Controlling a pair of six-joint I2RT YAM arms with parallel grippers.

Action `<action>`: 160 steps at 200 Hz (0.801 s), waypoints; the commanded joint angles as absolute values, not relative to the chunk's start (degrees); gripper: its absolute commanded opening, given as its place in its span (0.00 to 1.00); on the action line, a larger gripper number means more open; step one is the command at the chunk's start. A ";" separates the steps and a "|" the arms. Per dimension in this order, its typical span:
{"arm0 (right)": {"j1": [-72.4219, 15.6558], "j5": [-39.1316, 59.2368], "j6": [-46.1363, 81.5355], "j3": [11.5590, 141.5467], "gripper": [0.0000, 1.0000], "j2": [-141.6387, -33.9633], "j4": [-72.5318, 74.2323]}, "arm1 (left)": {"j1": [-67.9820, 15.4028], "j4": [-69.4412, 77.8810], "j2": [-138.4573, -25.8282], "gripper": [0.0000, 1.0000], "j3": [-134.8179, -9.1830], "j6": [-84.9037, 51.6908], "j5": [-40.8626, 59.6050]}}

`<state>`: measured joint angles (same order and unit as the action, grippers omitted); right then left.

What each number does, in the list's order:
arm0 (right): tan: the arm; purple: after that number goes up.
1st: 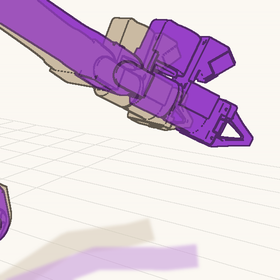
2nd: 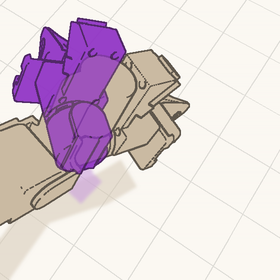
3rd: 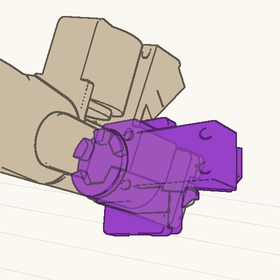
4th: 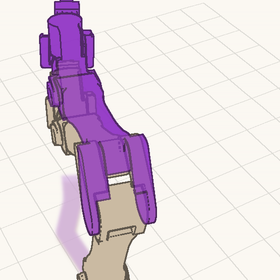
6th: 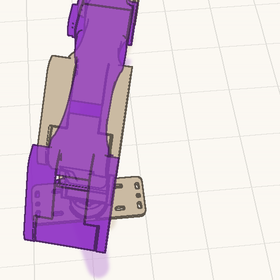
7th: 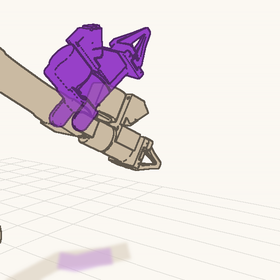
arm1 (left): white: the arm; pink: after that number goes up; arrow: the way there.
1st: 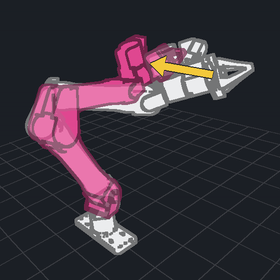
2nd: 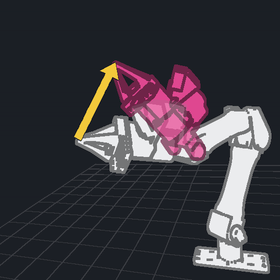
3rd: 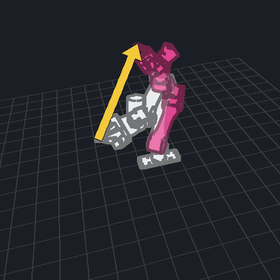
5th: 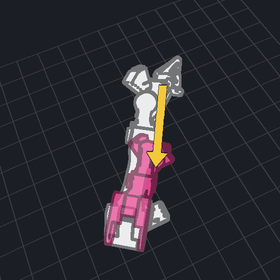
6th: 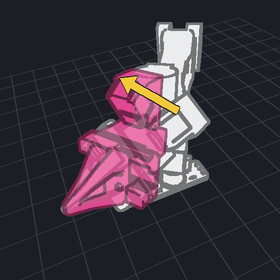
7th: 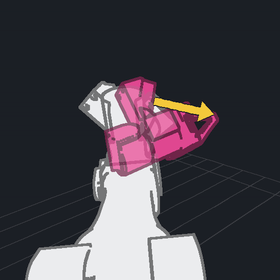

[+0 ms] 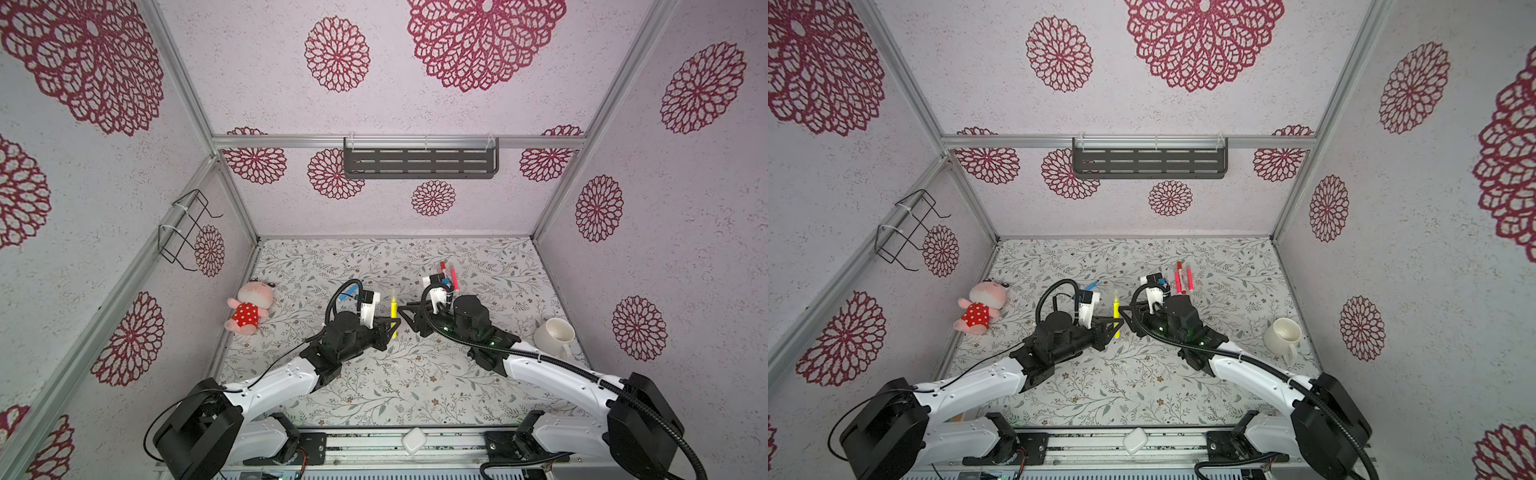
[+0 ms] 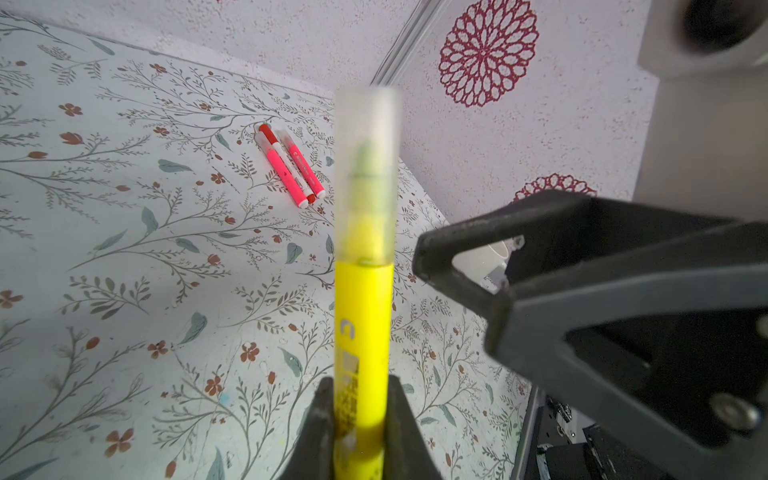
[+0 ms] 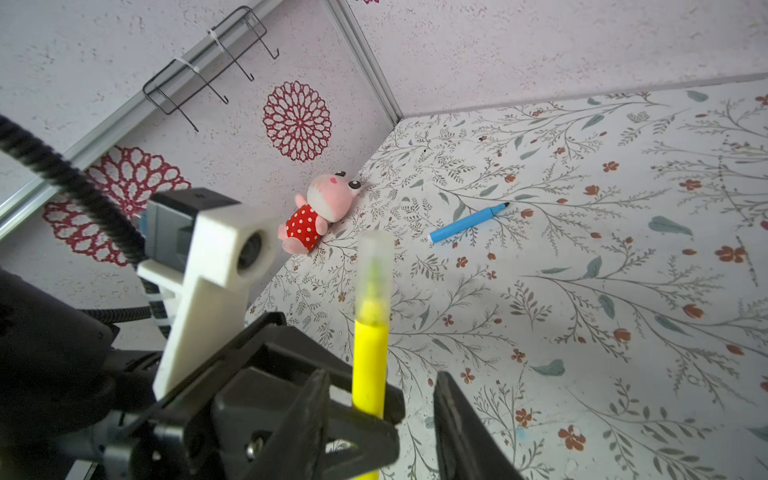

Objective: Insert the pens into the pen caps
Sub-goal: 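Open the left gripper to release the highlighter while the right gripper lifts it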

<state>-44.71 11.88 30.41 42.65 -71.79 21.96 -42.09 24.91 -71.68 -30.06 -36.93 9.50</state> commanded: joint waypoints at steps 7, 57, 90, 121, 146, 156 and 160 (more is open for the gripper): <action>-44.45 13.58 28.70 45.88 0.41 -73.82 23.20 | -42.93 26.63 -72.25 0.00 -31.46 -36.38 8.50; -44.38 15.68 29.83 47.08 0.38 -78.28 23.63 | -43.07 26.49 -71.92 0.00 -31.65 -35.92 8.12; -44.38 16.31 29.68 47.36 0.15 -78.84 22.75 | -43.07 26.32 -72.15 0.00 -31.80 -35.72 7.89; -43.82 12.83 28.04 49.16 0.07 -78.54 18.23 | -43.07 24.36 -73.00 0.28 -32.80 -36.00 6.76; -41.37 8.41 26.55 51.12 0.07 -78.84 12.27 | -43.07 21.16 -73.99 0.53 -34.01 -35.78 6.41; -39.68 7.61 26.44 51.49 0.07 -79.16 10.63 | -43.07 20.15 -74.05 0.55 -34.01 -35.82 5.78; -39.03 7.44 26.33 51.62 0.07 -79.45 9.94 | -43.07 19.78 -74.01 0.55 -34.01 -35.86 5.51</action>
<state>-42.52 12.16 28.75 49.21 -79.09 15.38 -42.85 22.83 -73.36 -32.64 -36.05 7.14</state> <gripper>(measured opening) 0.171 0.534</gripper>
